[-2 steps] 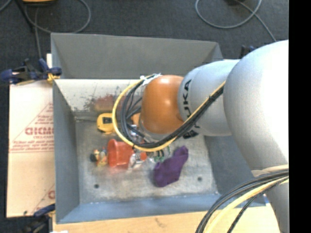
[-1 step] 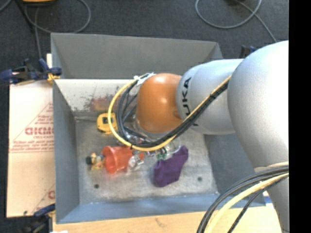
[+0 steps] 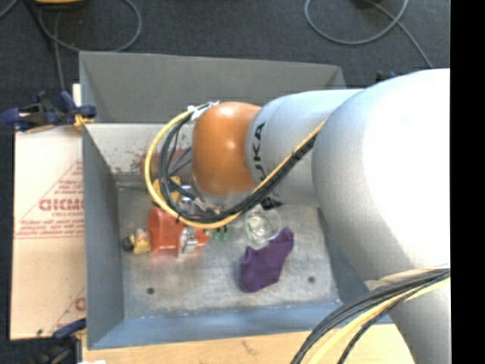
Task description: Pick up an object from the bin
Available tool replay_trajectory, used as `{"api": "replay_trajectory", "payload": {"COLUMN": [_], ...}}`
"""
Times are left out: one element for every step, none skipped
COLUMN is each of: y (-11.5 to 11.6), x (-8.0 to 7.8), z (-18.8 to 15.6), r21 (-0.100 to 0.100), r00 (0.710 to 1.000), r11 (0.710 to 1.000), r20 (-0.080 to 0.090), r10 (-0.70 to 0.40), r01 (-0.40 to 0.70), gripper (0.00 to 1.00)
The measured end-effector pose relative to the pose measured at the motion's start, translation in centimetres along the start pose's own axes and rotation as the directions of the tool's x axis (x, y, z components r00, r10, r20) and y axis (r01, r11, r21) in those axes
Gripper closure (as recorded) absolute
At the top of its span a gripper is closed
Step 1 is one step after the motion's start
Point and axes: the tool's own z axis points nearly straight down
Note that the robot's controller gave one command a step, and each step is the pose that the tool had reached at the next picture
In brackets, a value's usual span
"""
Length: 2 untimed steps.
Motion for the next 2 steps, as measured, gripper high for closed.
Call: {"api": "replay_trajectory", "payload": {"y": [0.01, -0.01], "x": [0.0, 0.06], "z": [0.0, -0.18], "r21": [0.0, -0.001], "r00": [1.0, 1.0], "r11": [1.0, 1.0], "r20": [0.0, 0.0], "r10": [0.0, 0.001], "r01": [0.0, -0.001], "gripper": [1.0, 1.0]}}
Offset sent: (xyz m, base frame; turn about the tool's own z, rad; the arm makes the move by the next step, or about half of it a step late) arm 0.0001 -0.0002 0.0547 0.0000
